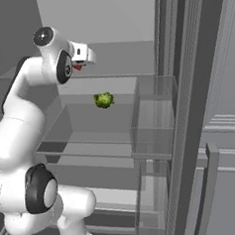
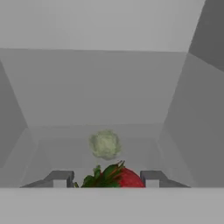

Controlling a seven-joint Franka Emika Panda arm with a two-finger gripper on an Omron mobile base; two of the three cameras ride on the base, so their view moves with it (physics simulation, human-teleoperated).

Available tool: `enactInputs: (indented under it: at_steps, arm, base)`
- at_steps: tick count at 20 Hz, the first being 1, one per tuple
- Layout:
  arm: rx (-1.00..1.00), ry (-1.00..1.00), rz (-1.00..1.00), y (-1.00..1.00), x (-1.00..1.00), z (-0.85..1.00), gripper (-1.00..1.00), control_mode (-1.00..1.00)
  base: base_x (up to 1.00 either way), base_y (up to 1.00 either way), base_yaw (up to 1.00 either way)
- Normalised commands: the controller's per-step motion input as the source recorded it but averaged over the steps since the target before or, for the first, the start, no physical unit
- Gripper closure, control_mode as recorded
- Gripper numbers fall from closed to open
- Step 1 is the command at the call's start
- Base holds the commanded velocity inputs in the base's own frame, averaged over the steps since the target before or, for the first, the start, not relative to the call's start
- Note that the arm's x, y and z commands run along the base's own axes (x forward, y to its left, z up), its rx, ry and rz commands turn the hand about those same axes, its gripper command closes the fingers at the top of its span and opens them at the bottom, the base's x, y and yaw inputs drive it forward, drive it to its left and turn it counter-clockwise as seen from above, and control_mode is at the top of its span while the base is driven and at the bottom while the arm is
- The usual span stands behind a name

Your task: Take the strawberry from the fridge and place it on top of the pancake, located on the dining counter.

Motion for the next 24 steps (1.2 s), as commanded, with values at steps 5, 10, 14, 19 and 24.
enactInputs:
  at_steps: [5, 10, 14, 19, 24]
  arm:
    - [0.19, -0.39, -0.09, 0.0, -1.0, 0.09, 1.0, -1.0]
    - [0.19, -0.04, -0.11, 0.0, -1.0, 0.41, 1.0, -1.0]
    - [0.07, 0.1, -0.01, 0.0, -1.0, 0.54, 1.0, -1.0]
    - [0.01, 0.25, 0.0, 0.0, -0.99, 0.29, 1.0, -1.0]
    - [-0.02, 0.28, 0.02, 0.0, -0.83, -0.57, 1.0, -1.0]
  base:
    - [0.0, 0.0, 0.0]
    - [0.0, 0.0, 0.0]
    - [0.0, 0.0, 0.0]
    - [0.0, 0.0, 0.0]
    - [0.0, 0.0, 0.0]
